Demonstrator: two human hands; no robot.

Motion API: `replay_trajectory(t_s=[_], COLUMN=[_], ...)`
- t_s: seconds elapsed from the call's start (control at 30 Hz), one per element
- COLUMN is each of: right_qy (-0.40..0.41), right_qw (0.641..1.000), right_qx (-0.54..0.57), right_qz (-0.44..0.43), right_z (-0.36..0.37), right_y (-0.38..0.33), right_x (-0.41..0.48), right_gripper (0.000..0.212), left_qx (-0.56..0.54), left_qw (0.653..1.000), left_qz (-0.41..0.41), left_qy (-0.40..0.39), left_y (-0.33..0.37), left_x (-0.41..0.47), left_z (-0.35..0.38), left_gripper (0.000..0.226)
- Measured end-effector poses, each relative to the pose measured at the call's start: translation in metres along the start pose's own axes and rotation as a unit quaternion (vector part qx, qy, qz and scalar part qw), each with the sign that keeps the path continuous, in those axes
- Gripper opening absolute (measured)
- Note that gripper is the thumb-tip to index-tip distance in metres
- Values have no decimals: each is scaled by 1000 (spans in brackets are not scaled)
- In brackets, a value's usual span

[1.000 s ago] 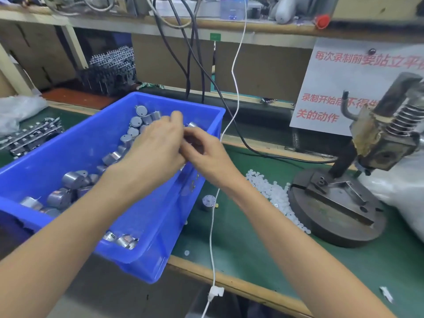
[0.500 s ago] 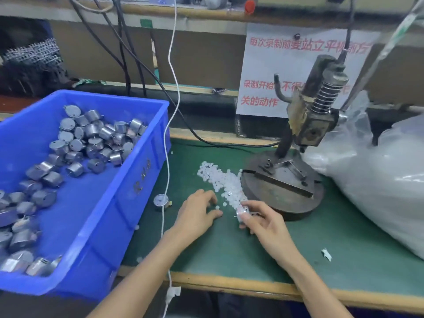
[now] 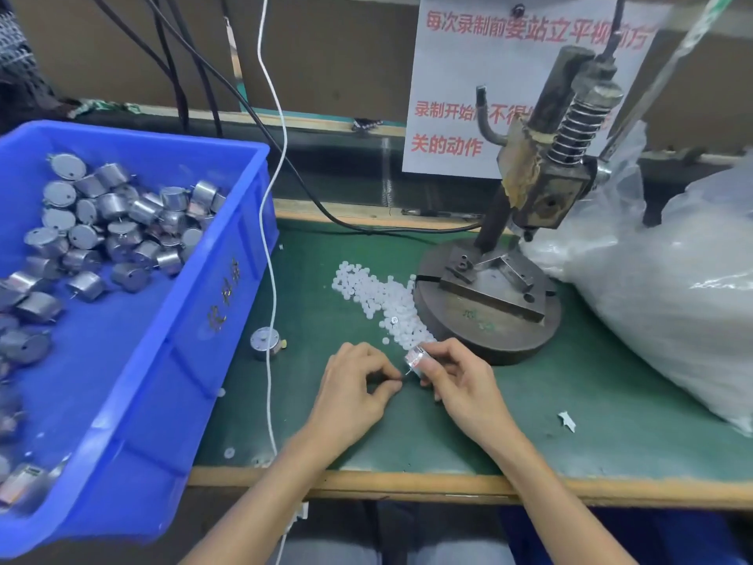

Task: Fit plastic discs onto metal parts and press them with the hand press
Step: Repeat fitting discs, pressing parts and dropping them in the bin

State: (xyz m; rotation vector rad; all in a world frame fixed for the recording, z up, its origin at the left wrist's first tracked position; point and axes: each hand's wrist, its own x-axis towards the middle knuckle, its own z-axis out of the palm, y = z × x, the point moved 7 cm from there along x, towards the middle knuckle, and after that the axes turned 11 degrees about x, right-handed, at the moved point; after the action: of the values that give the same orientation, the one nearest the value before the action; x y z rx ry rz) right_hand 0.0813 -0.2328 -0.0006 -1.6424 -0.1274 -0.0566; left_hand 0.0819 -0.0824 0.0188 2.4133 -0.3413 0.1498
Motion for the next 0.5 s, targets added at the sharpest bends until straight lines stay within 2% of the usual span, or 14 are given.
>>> replay_trajectory(t_s=[0.1,0.27,0.5], right_qy=[-4,-19,-45], right_qw=[999,996,987], right_qx=[-32,-69,-129], right_qz=[-17,-54,-87], right_z=[2,10,14], right_y=[0,-10,-12], right_x=[0,1,-1], right_gripper=[4,7,4], left_qx=[-18,-35,-20], left_qw=[1000,999,1000], left_qz=[-10,-26,-20], left_qy=[8,-9,-3], left_y=[-3,-9,-10], left_x=[-2,-7,-8], left_z=[-1,2,3], left_gripper=[15,48,54])
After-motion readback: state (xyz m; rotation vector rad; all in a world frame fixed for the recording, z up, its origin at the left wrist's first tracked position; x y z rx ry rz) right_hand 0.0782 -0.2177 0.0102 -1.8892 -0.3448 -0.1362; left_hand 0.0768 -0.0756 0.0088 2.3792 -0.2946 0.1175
